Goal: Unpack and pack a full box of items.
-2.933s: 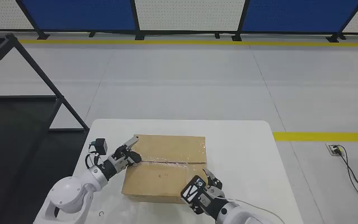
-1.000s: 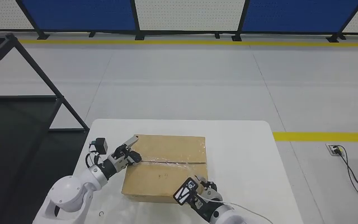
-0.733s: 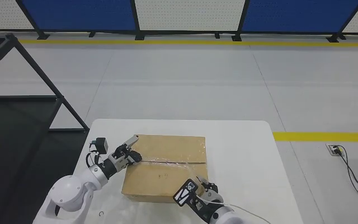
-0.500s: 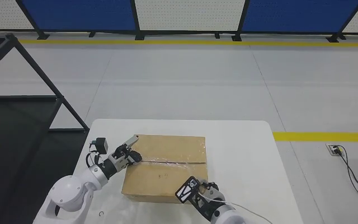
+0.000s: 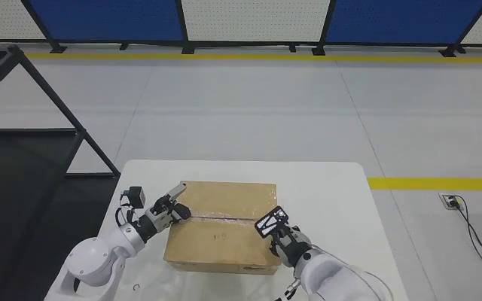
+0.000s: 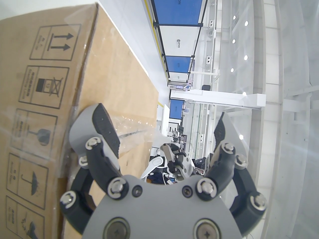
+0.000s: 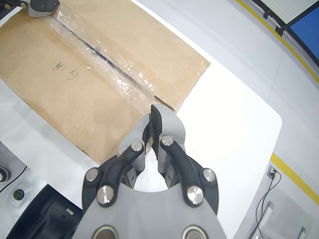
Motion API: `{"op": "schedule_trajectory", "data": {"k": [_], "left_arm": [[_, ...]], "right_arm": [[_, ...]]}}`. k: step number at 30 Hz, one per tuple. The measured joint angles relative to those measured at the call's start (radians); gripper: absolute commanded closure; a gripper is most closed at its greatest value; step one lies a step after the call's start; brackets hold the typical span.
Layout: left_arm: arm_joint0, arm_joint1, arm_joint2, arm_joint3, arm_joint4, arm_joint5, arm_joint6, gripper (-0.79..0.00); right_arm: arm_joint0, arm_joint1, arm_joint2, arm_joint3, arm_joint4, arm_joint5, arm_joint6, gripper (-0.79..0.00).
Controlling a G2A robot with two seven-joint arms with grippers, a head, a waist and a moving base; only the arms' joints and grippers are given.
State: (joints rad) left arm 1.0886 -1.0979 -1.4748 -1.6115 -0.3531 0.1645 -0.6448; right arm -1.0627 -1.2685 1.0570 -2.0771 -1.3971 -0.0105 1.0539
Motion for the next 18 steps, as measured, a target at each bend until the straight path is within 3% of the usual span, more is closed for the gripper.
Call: {"op": "schedule_trajectory", "data": {"k": [6,10,13,15,16,17,18], "left_arm": [[0.006,0.001,-0.002,-0.003,-0.005,0.0,0.001,-0.785],[0.007,0.002,-0.001,-0.004,-0.008,-0.002,0.001,-0.785],[0.005,0.002,0.002,-0.004,-0.008,-0.002,0.002,-0.785],[0.004,0.003,0.003,-0.004,-0.007,-0.001,0.001,-0.785],[0.003,0.003,0.004,-0.004,-0.006,-0.001,0.0,-0.785],[0.002,0.003,0.005,-0.004,-0.006,-0.001,0.0,-0.785],[0.002,0.003,0.005,-0.004,-0.006,-0.001,0.0,-0.785]], "right_arm": [[0.076,-0.012,0.022,0.069,0.108,0.022,0.088,-0.006],[0.1,-0.017,0.03,0.089,0.12,0.042,0.108,-0.055],[0.106,-0.019,0.036,0.099,0.119,0.052,0.116,-0.332],[0.109,-0.019,0.038,0.104,0.115,0.056,0.123,-0.391],[0.11,-0.02,0.038,0.106,0.113,0.059,0.127,-0.594],[0.11,-0.02,0.039,0.107,0.112,0.061,0.129,-0.708],[0.11,-0.021,0.041,0.108,0.112,0.062,0.132,-0.748]]}}
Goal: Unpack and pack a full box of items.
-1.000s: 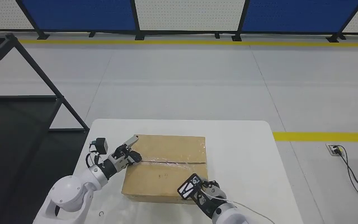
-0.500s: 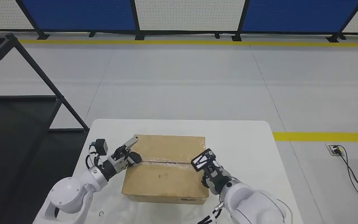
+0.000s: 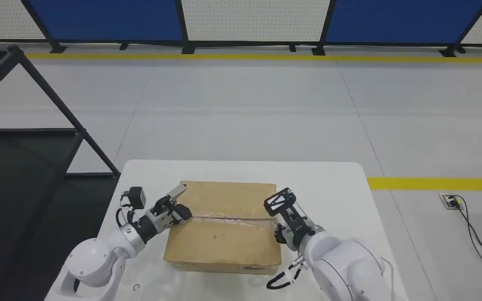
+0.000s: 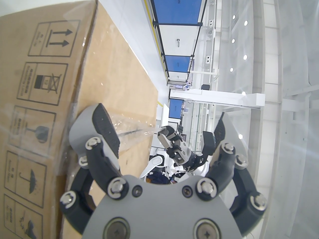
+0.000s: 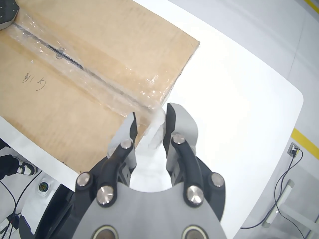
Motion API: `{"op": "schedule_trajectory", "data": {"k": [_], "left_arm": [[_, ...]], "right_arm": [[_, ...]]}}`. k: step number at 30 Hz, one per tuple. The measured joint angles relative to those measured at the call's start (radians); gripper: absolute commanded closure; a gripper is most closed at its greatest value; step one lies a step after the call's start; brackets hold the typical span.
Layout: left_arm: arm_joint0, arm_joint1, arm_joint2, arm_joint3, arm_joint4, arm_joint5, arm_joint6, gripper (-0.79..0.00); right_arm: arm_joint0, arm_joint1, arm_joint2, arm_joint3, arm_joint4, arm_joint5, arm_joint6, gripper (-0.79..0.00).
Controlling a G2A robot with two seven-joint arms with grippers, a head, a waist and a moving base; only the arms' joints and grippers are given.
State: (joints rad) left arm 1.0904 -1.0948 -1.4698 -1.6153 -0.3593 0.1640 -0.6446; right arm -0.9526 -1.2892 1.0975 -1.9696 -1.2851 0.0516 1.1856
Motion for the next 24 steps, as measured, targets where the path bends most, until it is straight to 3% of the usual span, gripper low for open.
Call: {"op": "schedule_trajectory", "data": {"k": [3,10,16,17,19,24], "left_arm": [[-0.001,0.0,0.001,0.001,-0.001,0.0,0.001,-0.785],[-0.004,0.001,0.004,0.004,-0.002,-0.001,0.002,-0.785],[-0.005,0.002,0.006,0.005,-0.003,-0.001,0.003,-0.785],[-0.005,0.002,0.006,0.005,-0.003,-0.001,0.004,-0.785],[-0.004,0.003,0.005,0.005,-0.003,-0.001,0.006,-0.785],[-0.001,0.003,0.006,-0.002,-0.005,-0.002,0.005,-0.785]], "right_arm": [[-0.001,-0.001,0.008,0.001,0.001,0.004,0.005,-0.785],[-0.019,0.0,0.038,0.001,-0.023,0.021,-0.016,-0.785],[-0.065,0.001,0.061,-0.047,0.016,-0.016,-0.147,-0.785],[-0.078,0.001,0.066,-0.059,0.045,-0.041,-0.182,-0.696],[-0.099,0.004,0.082,-0.072,0.079,-0.091,-0.248,0.0],[-0.091,0.0,0.079,-0.032,0.171,-0.149,-0.326,0.0]]}}
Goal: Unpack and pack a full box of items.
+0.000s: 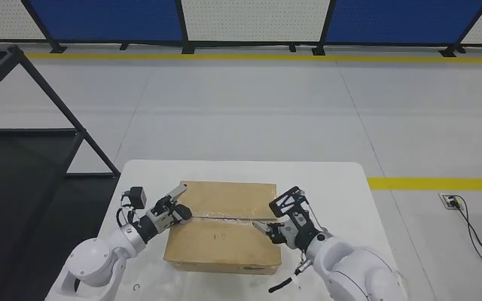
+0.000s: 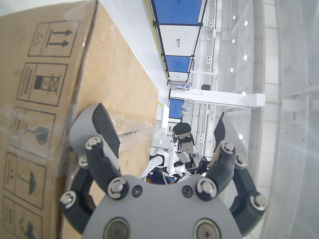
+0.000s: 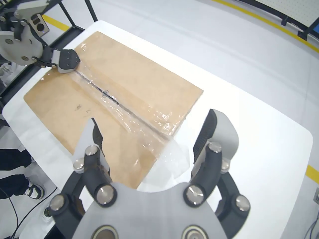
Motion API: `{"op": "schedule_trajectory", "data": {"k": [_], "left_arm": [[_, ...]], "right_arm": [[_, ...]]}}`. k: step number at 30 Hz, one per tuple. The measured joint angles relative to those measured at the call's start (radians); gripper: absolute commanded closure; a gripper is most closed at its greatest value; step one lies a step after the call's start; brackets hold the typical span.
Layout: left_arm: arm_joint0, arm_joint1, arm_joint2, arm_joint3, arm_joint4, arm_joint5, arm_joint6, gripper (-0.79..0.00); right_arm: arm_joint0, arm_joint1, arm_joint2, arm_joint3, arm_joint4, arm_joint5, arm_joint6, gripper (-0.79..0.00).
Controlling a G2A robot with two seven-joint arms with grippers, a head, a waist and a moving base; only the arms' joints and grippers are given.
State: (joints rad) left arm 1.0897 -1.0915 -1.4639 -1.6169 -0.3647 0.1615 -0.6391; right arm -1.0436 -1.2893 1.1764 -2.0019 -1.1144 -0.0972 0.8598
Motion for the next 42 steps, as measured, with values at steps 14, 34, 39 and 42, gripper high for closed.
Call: {"op": "schedule_trajectory", "data": {"k": [14,34,39,42], "left_arm": [[0.011,0.003,-0.012,-0.013,-0.019,-0.004,0.007,-0.785],[0.005,0.004,-0.005,-0.008,-0.032,-0.012,0.008,-0.785],[0.007,0.005,-0.009,-0.006,-0.034,-0.014,0.007,-0.785],[0.007,0.005,-0.011,-0.003,-0.035,-0.014,0.004,-0.785]], "right_arm": [[0.064,-0.018,-0.044,0.13,0.227,0.01,-0.004,0.0],[0.388,-0.096,-0.236,0.562,0.56,0.117,0.041,0.0],[0.347,-0.082,-0.201,0.513,0.535,0.132,0.06,0.0],[0.305,-0.069,-0.167,0.459,0.509,0.15,0.081,0.0]]}}
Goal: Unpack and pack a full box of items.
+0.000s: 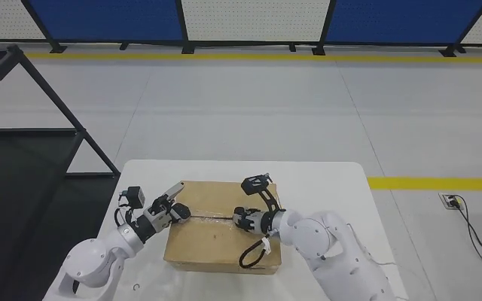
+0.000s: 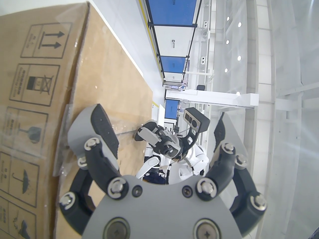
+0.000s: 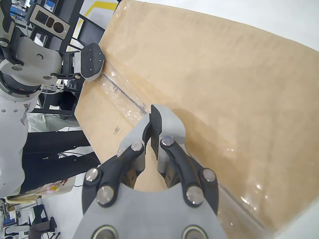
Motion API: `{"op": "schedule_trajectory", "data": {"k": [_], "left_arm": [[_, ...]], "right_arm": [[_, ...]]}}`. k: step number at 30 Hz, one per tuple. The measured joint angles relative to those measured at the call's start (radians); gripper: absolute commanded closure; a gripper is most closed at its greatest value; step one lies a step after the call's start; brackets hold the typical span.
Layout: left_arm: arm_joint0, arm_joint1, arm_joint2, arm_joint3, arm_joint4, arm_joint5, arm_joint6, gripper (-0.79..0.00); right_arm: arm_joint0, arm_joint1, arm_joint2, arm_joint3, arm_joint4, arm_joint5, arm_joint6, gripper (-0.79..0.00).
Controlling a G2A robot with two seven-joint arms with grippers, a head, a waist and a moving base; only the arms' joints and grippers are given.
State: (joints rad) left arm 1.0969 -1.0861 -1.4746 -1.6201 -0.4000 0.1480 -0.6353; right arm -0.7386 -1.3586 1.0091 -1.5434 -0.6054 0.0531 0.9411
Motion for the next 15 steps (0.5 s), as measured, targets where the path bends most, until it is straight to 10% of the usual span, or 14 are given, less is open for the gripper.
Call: {"op": "schedule_trajectory", "data": {"k": [15], "left_arm": [[0.009,0.003,-0.007,-0.004,0.001,-0.005,-0.004,-0.785]], "right_arm": [[-0.145,0.046,0.174,-0.143,-0.025,0.06,0.048,0.0]]}}
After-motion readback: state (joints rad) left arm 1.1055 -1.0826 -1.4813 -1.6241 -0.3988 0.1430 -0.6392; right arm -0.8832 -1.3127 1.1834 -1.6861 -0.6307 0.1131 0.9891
